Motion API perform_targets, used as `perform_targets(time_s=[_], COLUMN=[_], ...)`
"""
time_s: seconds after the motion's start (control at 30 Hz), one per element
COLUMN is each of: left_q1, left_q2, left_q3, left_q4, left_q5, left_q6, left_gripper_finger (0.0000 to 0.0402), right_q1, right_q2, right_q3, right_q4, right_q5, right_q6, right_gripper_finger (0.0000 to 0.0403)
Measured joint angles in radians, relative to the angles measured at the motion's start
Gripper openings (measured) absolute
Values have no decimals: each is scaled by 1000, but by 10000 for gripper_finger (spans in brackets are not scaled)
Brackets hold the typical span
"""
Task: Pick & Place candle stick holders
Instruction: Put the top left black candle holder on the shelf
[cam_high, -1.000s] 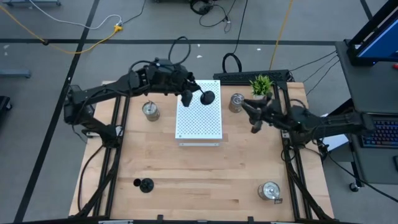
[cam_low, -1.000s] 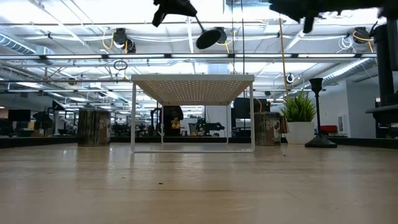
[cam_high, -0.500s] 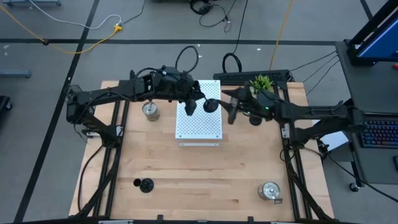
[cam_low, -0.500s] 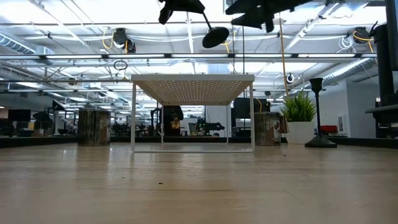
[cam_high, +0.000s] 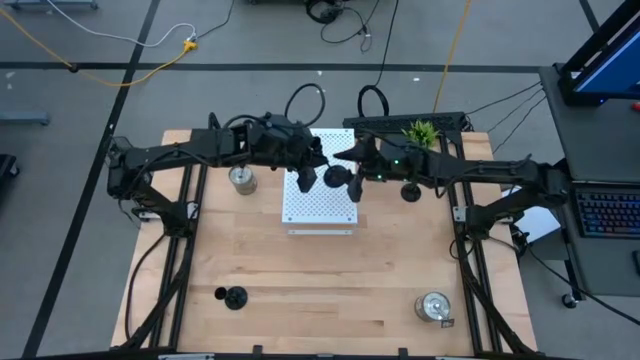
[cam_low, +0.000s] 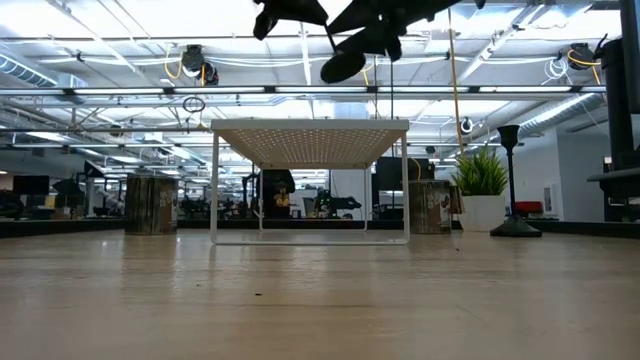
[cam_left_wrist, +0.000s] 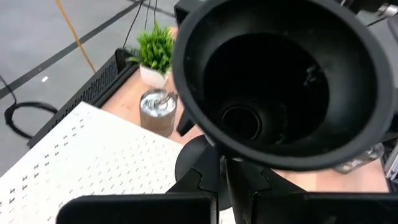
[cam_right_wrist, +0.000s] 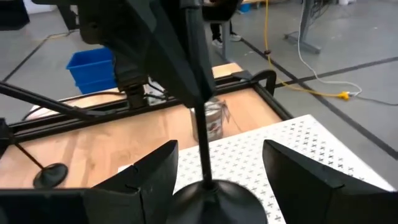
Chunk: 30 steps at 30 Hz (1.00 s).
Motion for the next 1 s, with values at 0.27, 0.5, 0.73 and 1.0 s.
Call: perform_targets(time_s=[0.27, 0.5, 0.73, 1.0], left_q1=[-10, -33, -29, -29], left_q2=[2, 50, 60, 60], left_q3=[0, 0, 0, 0], left_q4=[13, 60, 70, 62], left_q5=[-10, -9, 10, 8], left_q6=[-4, -10, -23, -24], left_gripper_finger=[10, 10, 10, 10], right_q1=[-9, -11, -11, -11], right_q2=[-1, -1, -2, -1], right_q3=[0, 0, 0, 0], right_q4=[-5, -15, -42, -51], right_q5=[-19, -23, -24, -25], right_q6=[13, 20, 35, 35], right_gripper_finger=[225, 198, 167, 128])
